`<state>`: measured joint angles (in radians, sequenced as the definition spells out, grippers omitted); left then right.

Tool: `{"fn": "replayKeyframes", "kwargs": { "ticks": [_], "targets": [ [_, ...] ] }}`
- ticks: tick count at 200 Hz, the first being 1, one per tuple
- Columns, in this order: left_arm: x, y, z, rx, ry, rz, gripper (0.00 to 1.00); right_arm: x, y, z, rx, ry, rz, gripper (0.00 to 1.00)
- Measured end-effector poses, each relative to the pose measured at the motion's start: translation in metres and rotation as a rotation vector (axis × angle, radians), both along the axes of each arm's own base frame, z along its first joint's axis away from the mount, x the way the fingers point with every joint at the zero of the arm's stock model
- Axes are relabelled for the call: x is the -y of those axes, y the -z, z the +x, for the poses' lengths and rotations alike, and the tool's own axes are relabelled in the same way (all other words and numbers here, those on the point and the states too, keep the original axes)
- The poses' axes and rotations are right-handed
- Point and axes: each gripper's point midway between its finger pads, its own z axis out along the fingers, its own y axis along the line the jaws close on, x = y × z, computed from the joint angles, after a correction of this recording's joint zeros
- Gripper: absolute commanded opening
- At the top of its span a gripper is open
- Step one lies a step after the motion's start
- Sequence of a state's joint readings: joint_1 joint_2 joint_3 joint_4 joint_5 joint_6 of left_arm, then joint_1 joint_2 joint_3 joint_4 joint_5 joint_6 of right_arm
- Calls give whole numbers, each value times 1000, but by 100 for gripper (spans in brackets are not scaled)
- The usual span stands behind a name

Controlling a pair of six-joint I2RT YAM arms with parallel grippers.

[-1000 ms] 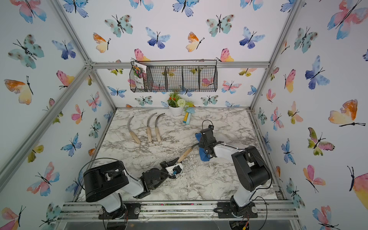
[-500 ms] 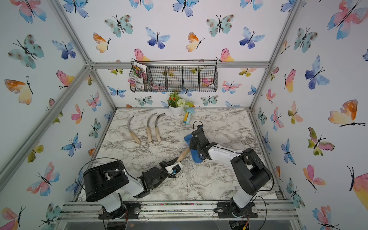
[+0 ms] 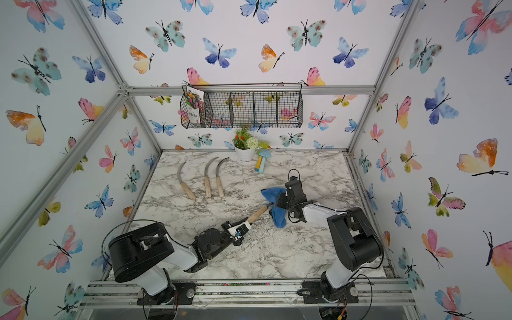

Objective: Wipe small sickles with rags
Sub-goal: Wipe the small sickle, then adjust the small sickle.

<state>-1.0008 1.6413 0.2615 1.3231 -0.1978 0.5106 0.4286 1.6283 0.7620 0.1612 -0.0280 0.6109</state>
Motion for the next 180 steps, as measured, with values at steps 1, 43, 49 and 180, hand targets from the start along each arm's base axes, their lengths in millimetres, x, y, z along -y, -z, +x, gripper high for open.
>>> {"fn": "replayKeyframes", "kwargs": {
  "ticks": [1, 43, 49, 180],
  "targets": [
    [0, 0, 0, -3, 2, -3, 0, 0, 0, 0, 0, 0, 0, 1],
    [-5, 2, 3, -85, 25, -54, 0, 17, -7, -20, -4, 28, -4, 1],
    [-6, 3, 5, -101, 26, -60, 0, 19, -9, -22, 1, 33, -3, 1],
    [-105, -60, 84, -447, -393, -665, 0, 103, -86, -78, 256, 272, -17, 1]
  ]
}}
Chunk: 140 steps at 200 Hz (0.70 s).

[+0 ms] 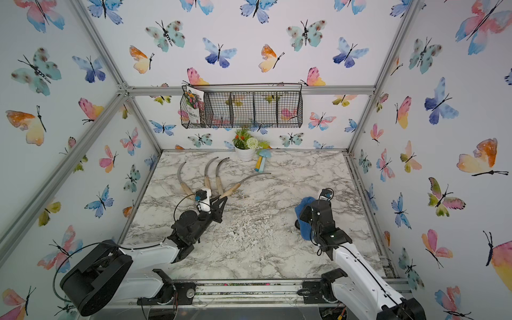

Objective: Wipe small sickles with rags
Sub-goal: Adjust the small sickle.

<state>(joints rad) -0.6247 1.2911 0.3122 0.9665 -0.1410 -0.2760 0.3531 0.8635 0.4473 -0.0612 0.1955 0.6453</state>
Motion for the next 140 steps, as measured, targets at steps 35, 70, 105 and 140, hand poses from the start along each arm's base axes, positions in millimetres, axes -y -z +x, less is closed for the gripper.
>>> {"fn": "replayKeyframes", "kwargs": {
  "ticks": [35, 70, 105, 140],
  "targets": [
    [-10, 3, 5, -82, -3, -89, 0, -8, 4, -6, 2, -49, 28, 1],
    [5, 13, -10, -162, 106, -141, 0, -43, 24, -13, -43, -163, 35, 1],
    [16, 13, -19, -206, 183, -195, 0, -109, 43, -31, -89, -334, 9, 1],
    [28, 11, -29, -231, 268, -227, 0, -157, 57, -27, -114, -406, 5, 1]
  ]
}}
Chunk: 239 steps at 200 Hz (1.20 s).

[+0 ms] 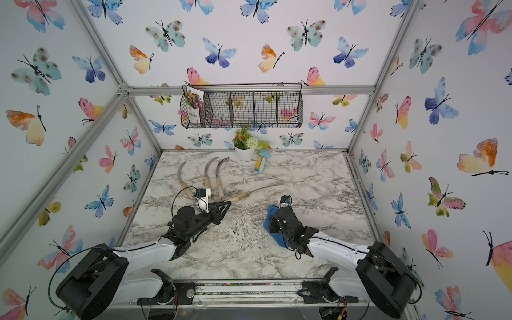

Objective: Wipe small sickles with rags
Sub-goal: Adjust the small sickle.

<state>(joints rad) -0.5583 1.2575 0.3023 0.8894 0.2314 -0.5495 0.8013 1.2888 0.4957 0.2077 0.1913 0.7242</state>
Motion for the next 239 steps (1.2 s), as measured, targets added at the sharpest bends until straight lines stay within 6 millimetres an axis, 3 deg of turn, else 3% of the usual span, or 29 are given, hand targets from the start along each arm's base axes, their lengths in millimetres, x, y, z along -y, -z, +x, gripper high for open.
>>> {"fn": "replayKeyframes", "kwargs": {
  "ticks": [52, 95, 159, 199, 239],
  "targets": [
    [26, 0, -17, -12, 157, -30, 0, -32, 8, 25, -4, -4, 19, 1],
    [51, -9, -33, 17, 260, -26, 0, -45, -4, 39, 26, 4, 40, 1],
    [78, -19, -47, 60, 342, -12, 0, -43, -18, 47, 75, 22, 26, 1],
    [85, -22, -41, 70, 338, -10, 0, -38, -28, 55, 97, 30, -17, 1],
    [93, -14, -35, 54, 347, -1, 0, -26, -23, 58, 90, 47, -77, 1]
  ]
}}
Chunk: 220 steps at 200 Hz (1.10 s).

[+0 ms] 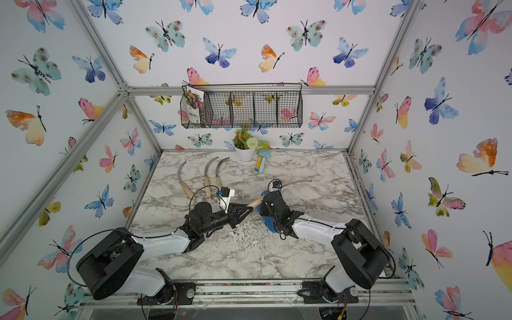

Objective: Wipe small sickles with rags
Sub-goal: Adjust the small sickle.

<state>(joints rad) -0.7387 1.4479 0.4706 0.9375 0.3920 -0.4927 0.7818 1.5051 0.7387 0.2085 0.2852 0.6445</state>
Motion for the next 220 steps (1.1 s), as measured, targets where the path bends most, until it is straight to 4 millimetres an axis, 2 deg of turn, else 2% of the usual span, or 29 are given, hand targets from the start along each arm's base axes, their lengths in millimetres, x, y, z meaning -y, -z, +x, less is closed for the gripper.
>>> {"fn": "replayKeyframes", "kwargs": {
  "ticks": [35, 57, 66, 113, 153, 186, 220],
  "targets": [
    [8, 4, 6, -4, 5, 7, 0, 10, -5, 8, 18, 12, -88, 1],
    [18, 17, 9, -38, 4, 40, 0, -7, -24, 10, 68, -44, -90, 1],
    [19, 22, 9, -48, 6, 49, 0, -9, -30, 13, 95, -54, -112, 1],
    [26, 38, 1, -91, 33, 89, 0, -19, -39, 12, 147, -122, -143, 1],
    [28, 41, -3, -99, 48, 97, 0, -20, -51, 12, 179, -128, -123, 1],
    [24, 43, -10, -102, 55, 101, 0, -13, -67, 2, 220, -124, -78, 1],
    [7, 37, -13, -94, 39, 85, 0, -7, -75, -10, 237, -134, -23, 1]
  ]
}}
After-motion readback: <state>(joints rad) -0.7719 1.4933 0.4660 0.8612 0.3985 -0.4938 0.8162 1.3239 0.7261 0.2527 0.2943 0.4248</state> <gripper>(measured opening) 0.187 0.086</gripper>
